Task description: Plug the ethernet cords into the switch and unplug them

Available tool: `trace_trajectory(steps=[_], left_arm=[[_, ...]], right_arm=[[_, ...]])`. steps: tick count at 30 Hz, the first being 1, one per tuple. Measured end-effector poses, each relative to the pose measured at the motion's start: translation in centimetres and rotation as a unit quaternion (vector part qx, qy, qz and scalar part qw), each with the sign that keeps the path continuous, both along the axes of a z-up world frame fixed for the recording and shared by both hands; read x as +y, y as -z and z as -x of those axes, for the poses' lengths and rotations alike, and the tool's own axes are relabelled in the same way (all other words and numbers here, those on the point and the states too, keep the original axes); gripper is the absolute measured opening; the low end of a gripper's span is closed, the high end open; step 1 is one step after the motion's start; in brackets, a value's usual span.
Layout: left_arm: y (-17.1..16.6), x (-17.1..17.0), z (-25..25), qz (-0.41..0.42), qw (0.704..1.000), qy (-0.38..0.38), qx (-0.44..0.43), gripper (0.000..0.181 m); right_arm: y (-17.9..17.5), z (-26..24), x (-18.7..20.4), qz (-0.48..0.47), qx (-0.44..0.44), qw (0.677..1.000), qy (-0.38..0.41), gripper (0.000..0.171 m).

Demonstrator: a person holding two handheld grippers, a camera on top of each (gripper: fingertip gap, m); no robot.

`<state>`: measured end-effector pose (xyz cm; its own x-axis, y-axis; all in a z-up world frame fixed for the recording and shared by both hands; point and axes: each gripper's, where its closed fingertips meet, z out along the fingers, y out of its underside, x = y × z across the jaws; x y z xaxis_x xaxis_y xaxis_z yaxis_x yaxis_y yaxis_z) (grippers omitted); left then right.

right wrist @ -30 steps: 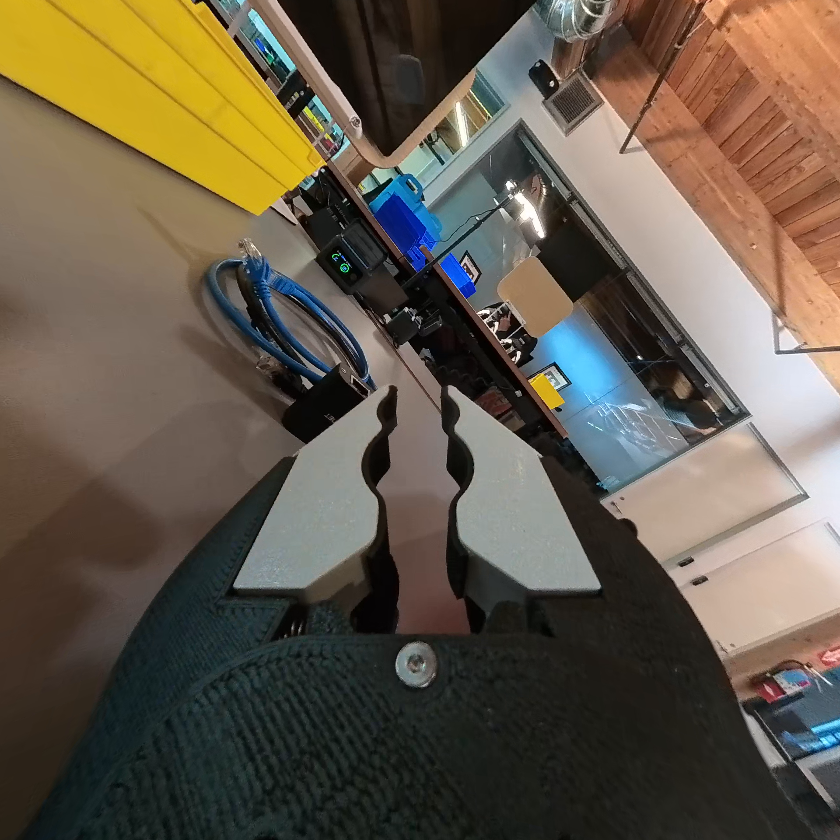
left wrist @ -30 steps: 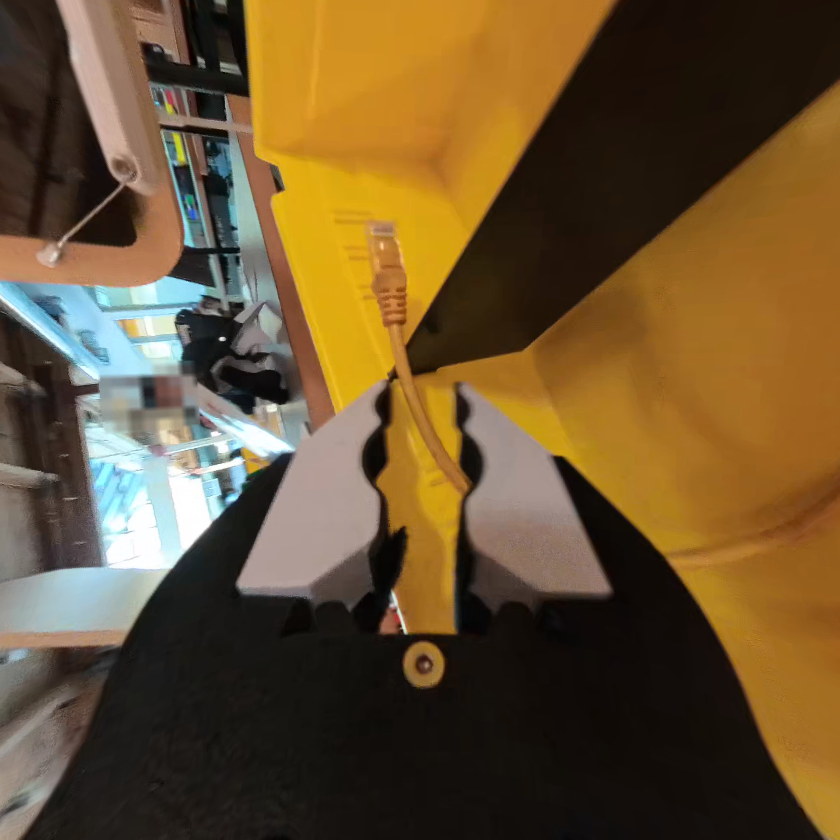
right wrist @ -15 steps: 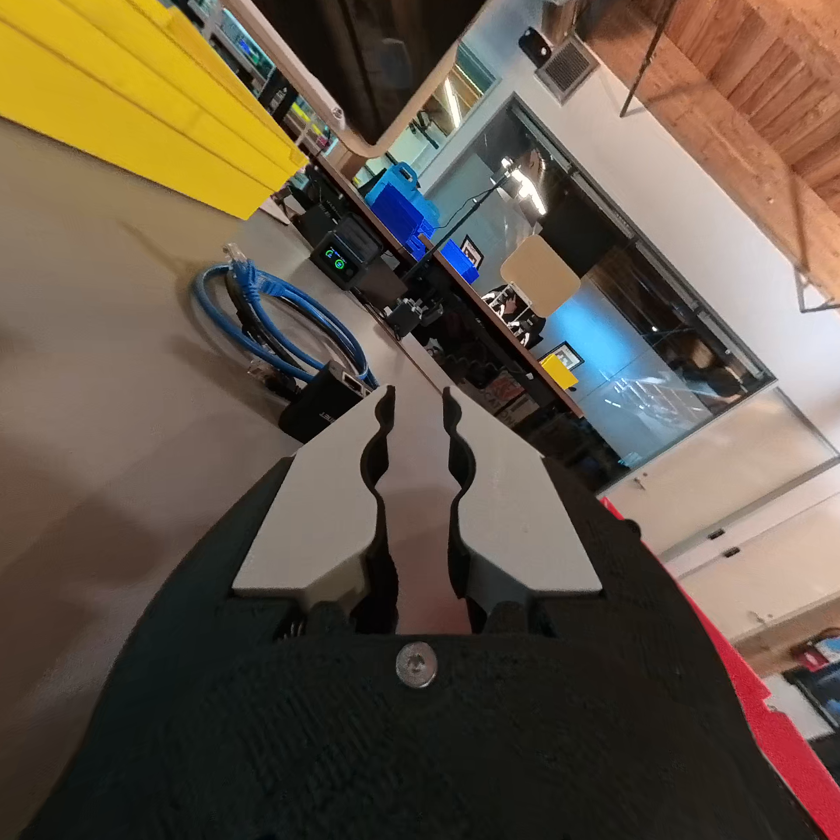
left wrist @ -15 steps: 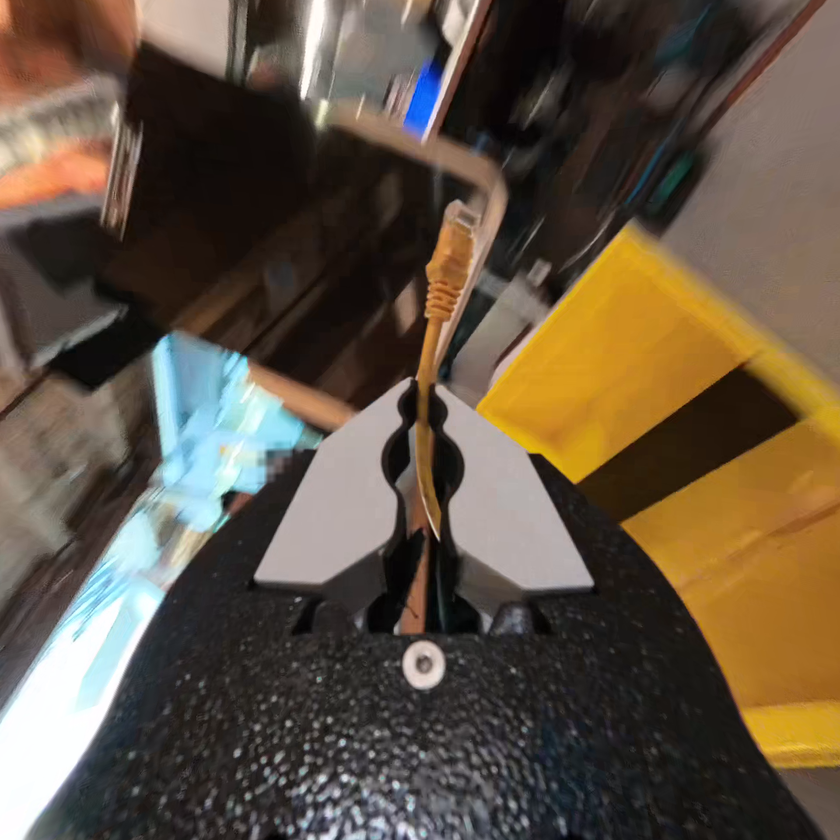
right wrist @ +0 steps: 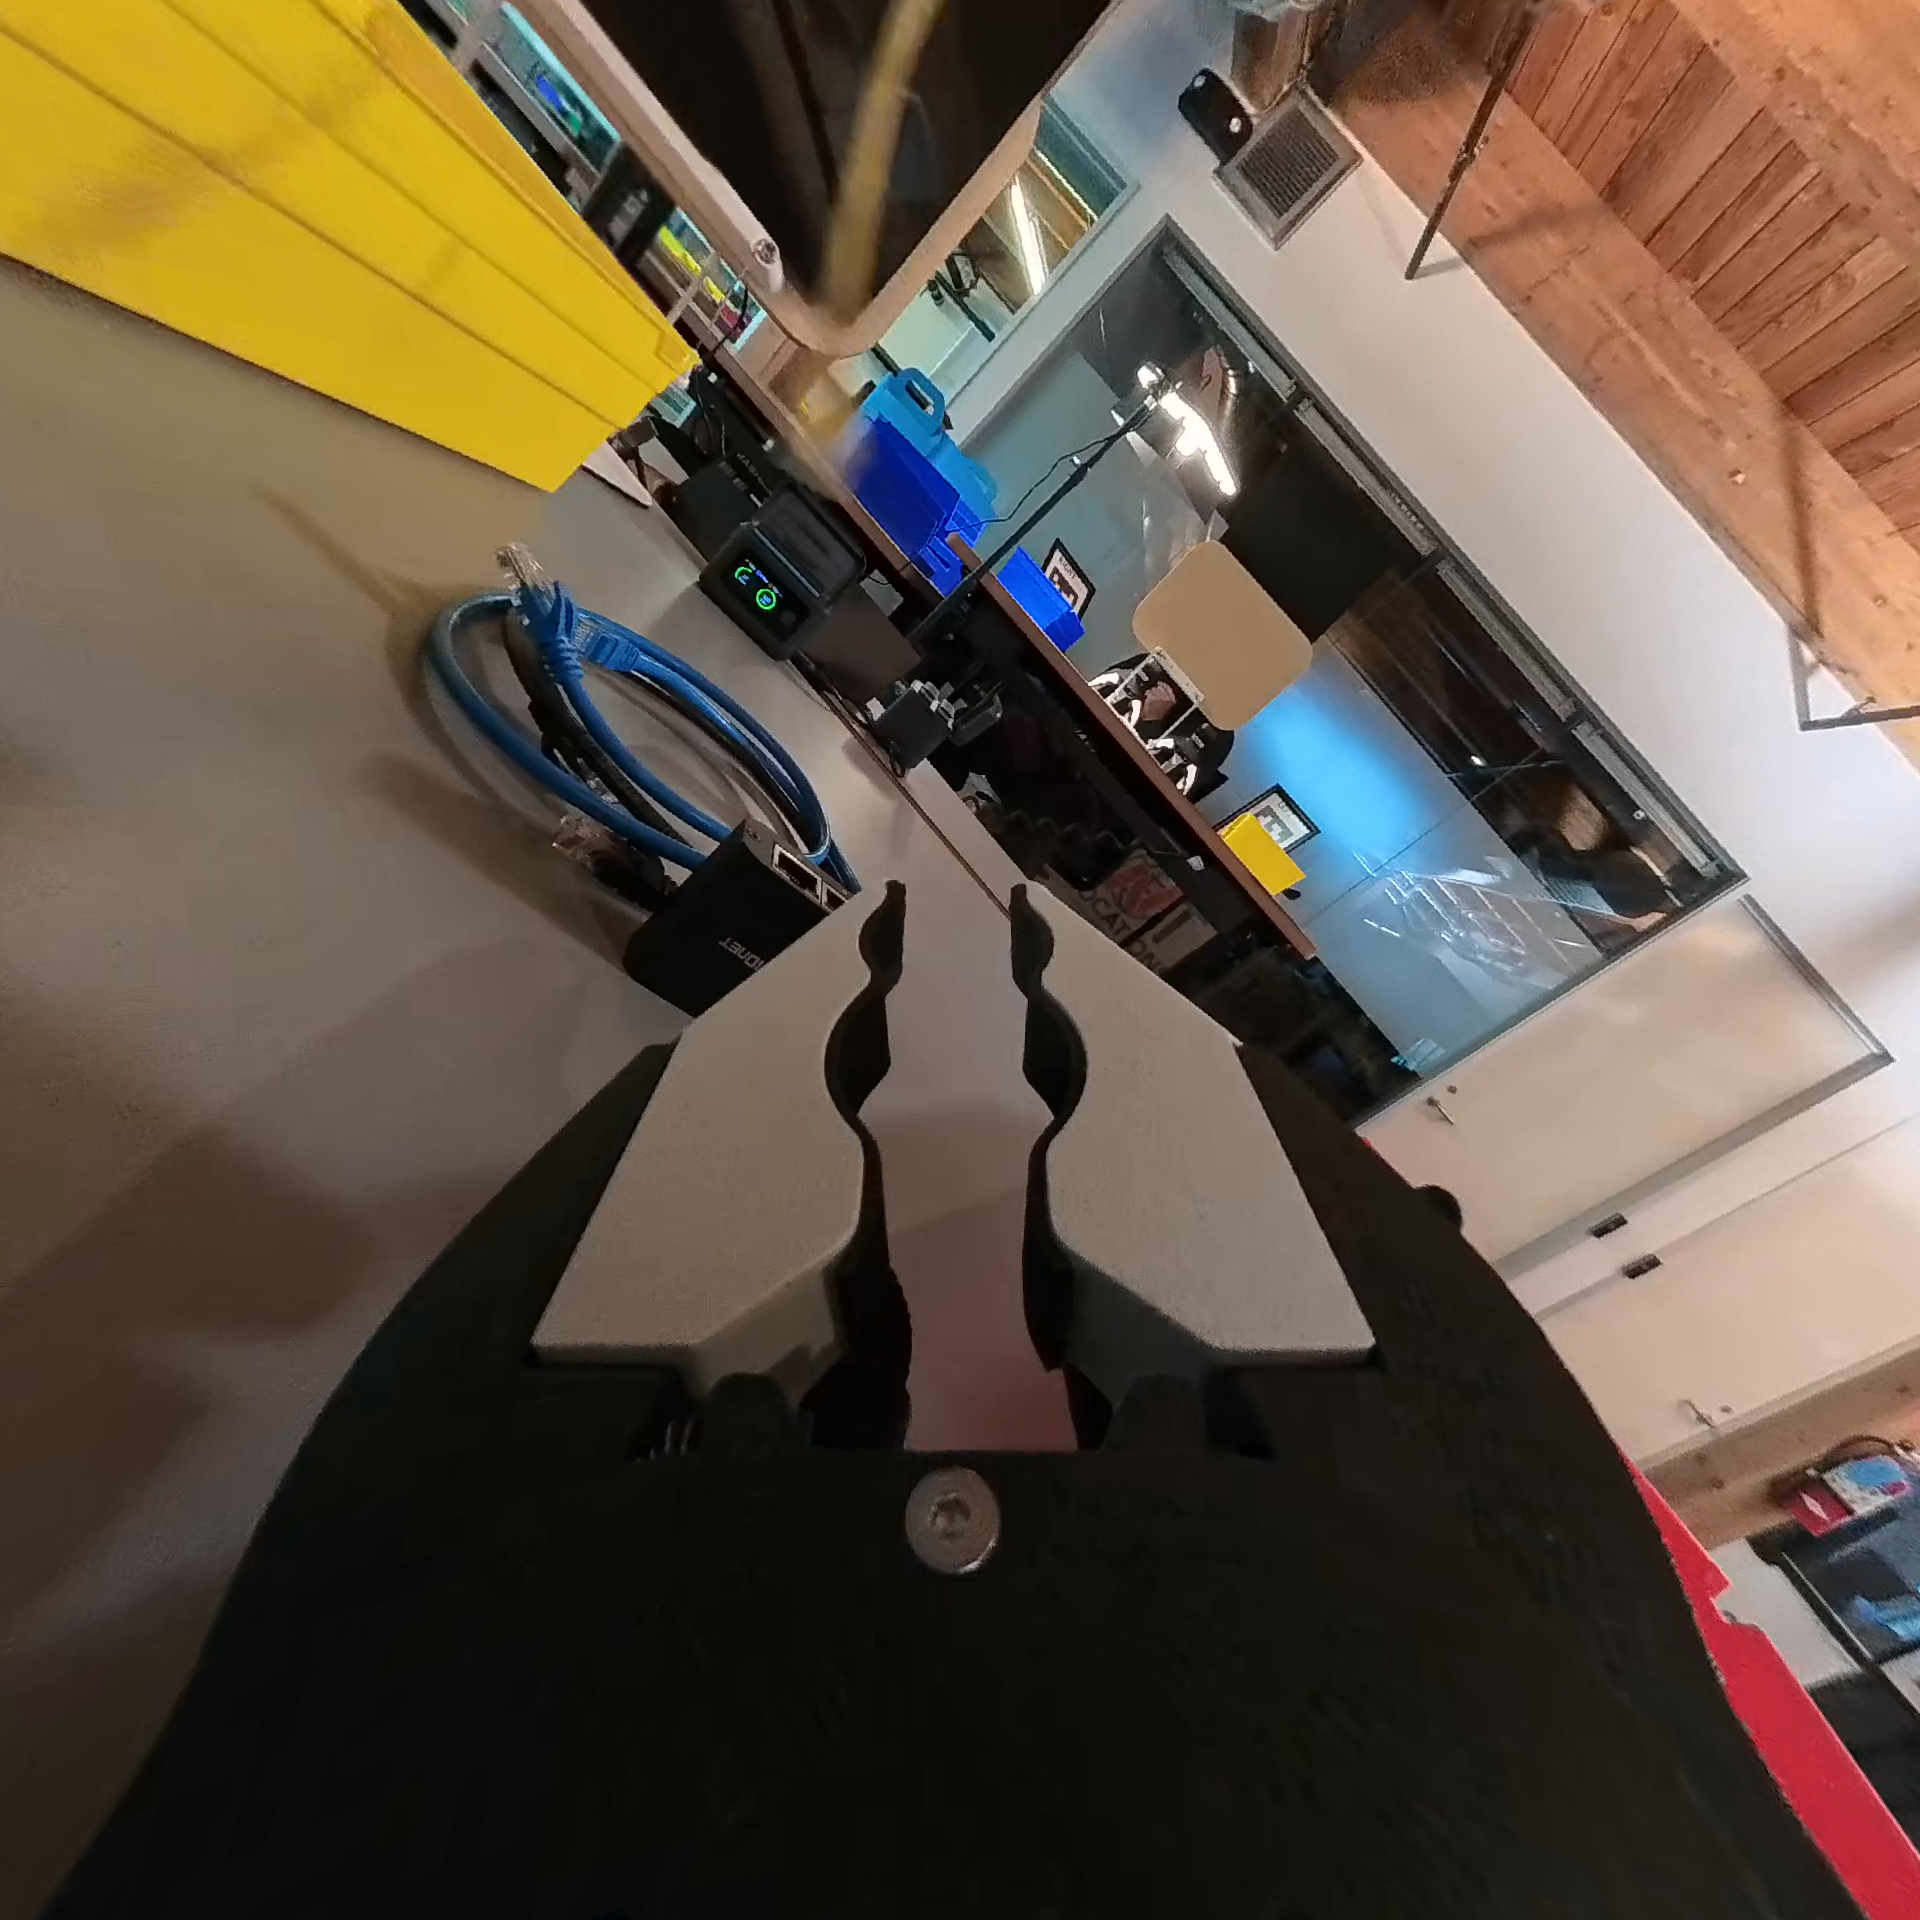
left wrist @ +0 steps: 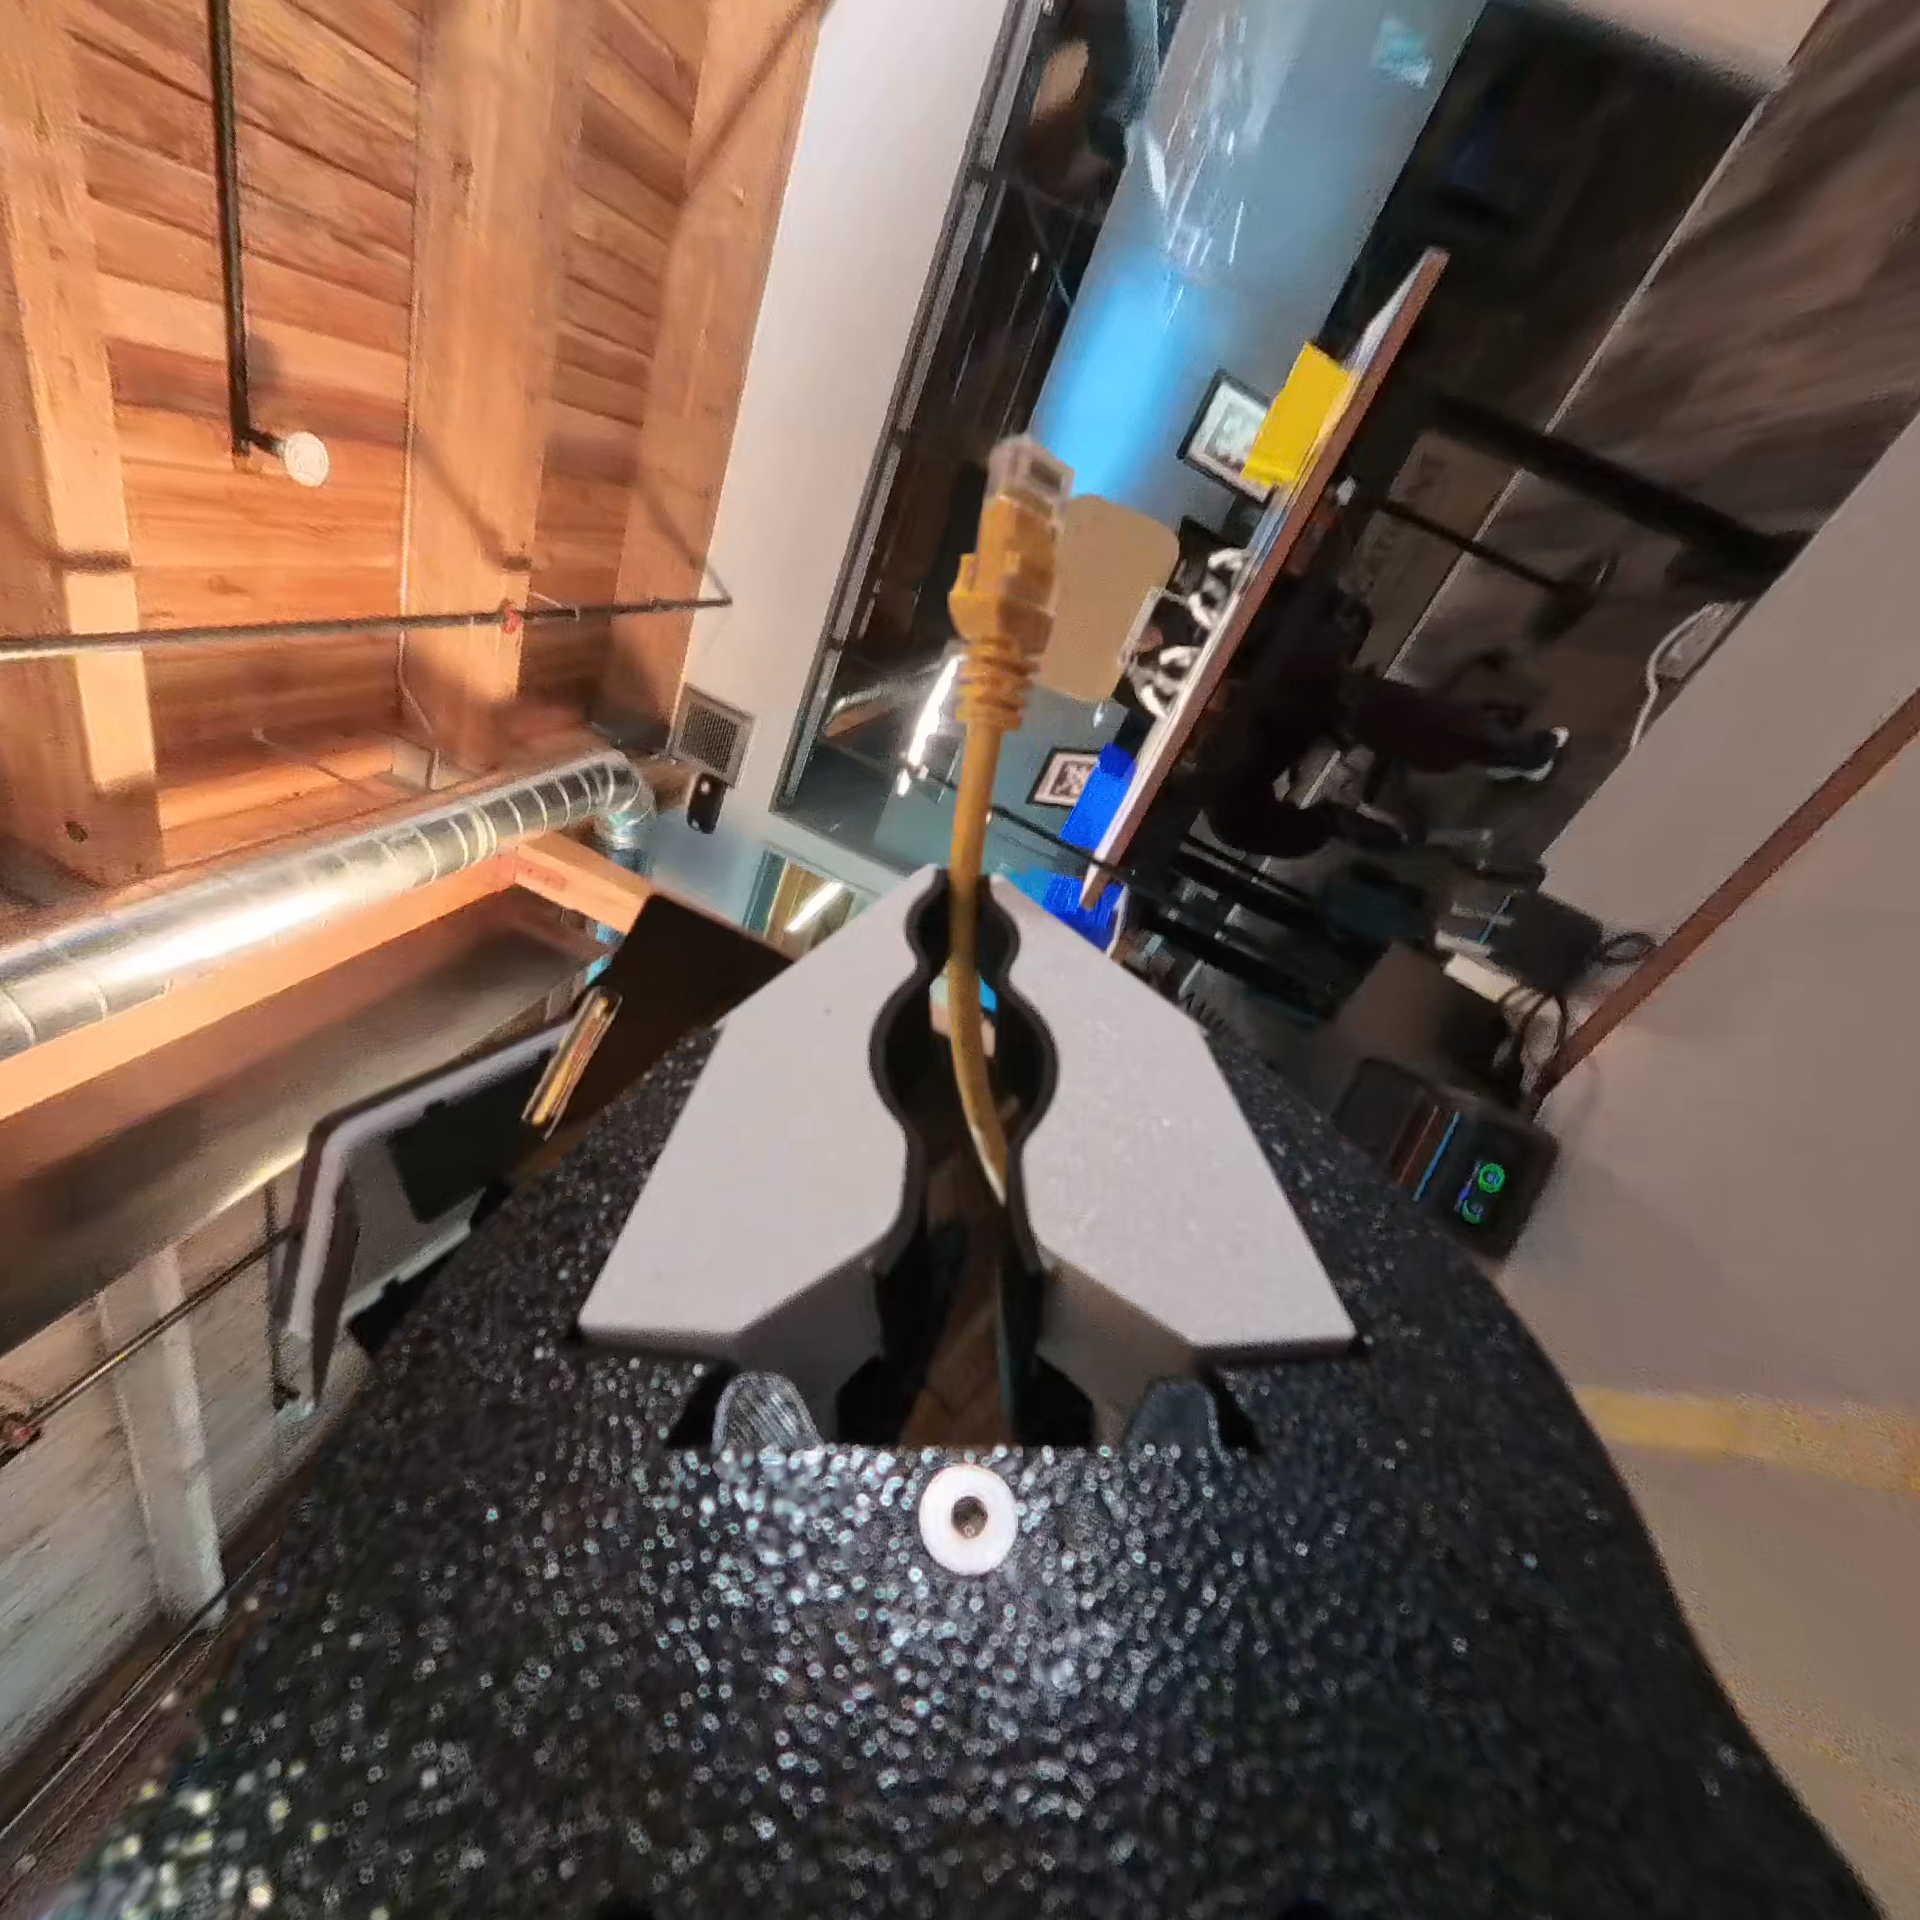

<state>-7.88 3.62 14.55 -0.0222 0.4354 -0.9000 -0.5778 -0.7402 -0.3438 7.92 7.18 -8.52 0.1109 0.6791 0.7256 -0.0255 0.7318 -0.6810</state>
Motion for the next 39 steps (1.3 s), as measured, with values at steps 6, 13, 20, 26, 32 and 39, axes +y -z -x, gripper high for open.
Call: trace_trajectory(steps=[6, 13, 20, 26, 32, 39], left_arm=[[6.1, 7.6, -0.1, 0.041, 0.96, 0.165, -0.223, 0.002], [15.4, 11.6, 6.0, -0.062, 0.887, 0.161, -0.429, 0.002], [23.3, 12.6, 5.9, -0.005, 0.838, 0.141, -0.526, 0.036], [20.2, 8.7, 2.1, -0.113, 0.803, 0.232, -0.538, 0.1], [20.2, 2.5, -4.5, -0.1, 0.811, 0.308, -0.488, 0.098], [23.5, -2.2, -8.8, -0.045, 0.835, 0.342, -0.429, 0.085]], right_arm=[[0.0, 0.2, 0.0, 0.011, 0.0, 1.0, -0.004, 0.018], [0.0, 0.4, 0.2, 0.017, 0.003, 1.0, -0.003, 0.018], [0.0, 0.4, 0.6, 0.037, 0.0, 0.999, 0.0, 0.018], [0.4, 0.5, 0.3, 0.03, -0.01, 0.999, -0.007, 0.018], [1.5, 0.4, -0.9, 0.024, -0.04, 0.999, -0.028, 0.021], [1.8, 3.4, -2.0, 0.243, -0.128, 0.96, -0.045, 0.07]])
